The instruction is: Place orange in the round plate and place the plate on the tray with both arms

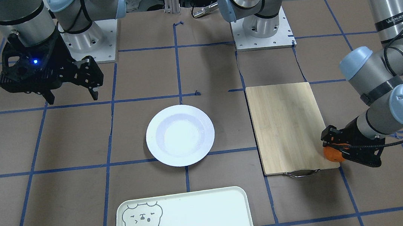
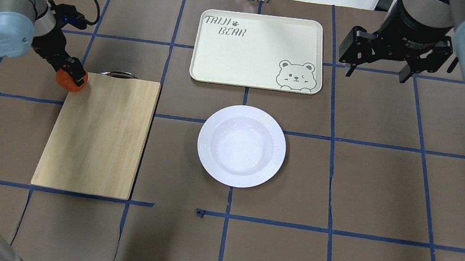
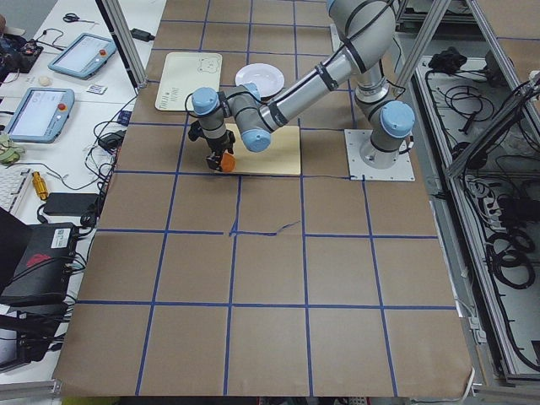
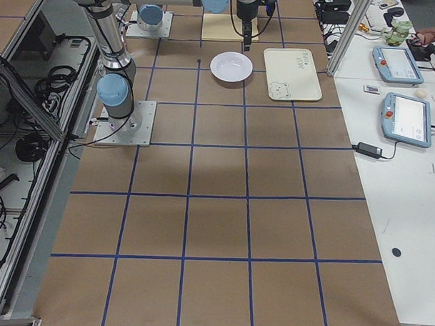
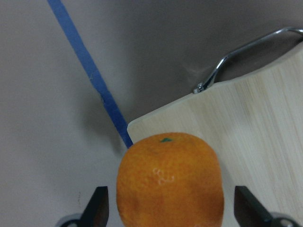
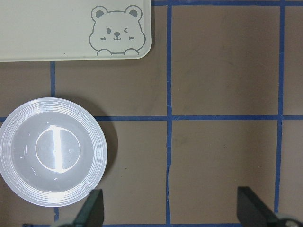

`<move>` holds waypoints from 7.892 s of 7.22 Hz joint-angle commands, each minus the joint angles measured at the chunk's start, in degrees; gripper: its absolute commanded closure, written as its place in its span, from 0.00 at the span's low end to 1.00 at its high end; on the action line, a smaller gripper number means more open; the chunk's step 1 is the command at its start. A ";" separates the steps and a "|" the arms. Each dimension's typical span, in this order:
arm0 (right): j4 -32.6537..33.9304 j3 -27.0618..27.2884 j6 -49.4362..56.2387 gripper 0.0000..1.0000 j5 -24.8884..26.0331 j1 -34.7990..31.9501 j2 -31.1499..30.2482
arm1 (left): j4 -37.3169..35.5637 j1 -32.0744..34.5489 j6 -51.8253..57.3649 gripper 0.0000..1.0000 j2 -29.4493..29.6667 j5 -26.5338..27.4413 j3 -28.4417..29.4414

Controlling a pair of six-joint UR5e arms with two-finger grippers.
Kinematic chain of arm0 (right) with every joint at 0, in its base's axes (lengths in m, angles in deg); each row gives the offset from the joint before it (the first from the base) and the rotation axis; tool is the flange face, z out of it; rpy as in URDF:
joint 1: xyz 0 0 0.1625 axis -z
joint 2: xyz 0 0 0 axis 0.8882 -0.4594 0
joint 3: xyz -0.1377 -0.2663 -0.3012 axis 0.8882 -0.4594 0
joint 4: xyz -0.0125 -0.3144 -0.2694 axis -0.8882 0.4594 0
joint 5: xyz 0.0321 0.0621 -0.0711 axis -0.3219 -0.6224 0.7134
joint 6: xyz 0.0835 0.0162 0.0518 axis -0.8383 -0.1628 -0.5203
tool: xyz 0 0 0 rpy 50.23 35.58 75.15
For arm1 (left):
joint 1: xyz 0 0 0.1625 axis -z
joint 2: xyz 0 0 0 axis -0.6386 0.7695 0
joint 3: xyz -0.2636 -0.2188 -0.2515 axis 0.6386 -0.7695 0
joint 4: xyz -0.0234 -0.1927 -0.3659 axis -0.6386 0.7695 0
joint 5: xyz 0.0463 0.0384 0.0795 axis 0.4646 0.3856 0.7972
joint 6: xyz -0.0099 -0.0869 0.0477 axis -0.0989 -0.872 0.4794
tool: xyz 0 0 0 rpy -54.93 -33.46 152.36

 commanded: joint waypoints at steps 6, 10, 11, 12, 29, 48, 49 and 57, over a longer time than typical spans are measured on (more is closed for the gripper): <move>-0.09 0.00 0.00 0.00 0.00 0.00 0.00 | 16.56 2.16 -17.31 0.92 -7.41 -9.29 1.44; -0.18 0.00 0.00 0.00 0.00 0.00 0.00 | 18.99 15.14 -42.28 0.96 -11.63 -11.43 0.30; -0.09 0.00 0.00 0.00 0.00 0.00 0.00 | 18.55 17.26 -47.73 0.96 -11.82 -11.51 0.48; -0.18 0.00 0.00 0.00 0.00 0.00 0.00 | 18.20 19.98 -52.74 0.96 -11.73 -11.51 0.48; 3.07 1.66 0.00 0.00 -5.68 2.71 2.62 | 9.83 33.82 -74.22 0.00 -8.72 -10.64 7.10; 59.85 36.30 -12.22 0.14 -23.40 -1.14 19.34 | 20.04 13.85 -36.71 0.00 -27.55 0.35 9.53; 59.68 36.30 -12.22 0.22 -22.77 -1.14 19.34 | 20.04 14.55 -37.49 0.00 -27.38 0.44 9.53; 59.24 36.21 -14.15 0.78 -22.85 -2.72 19.34 | 20.66 19.48 -40.14 0.00 -26.58 -3.61 8.83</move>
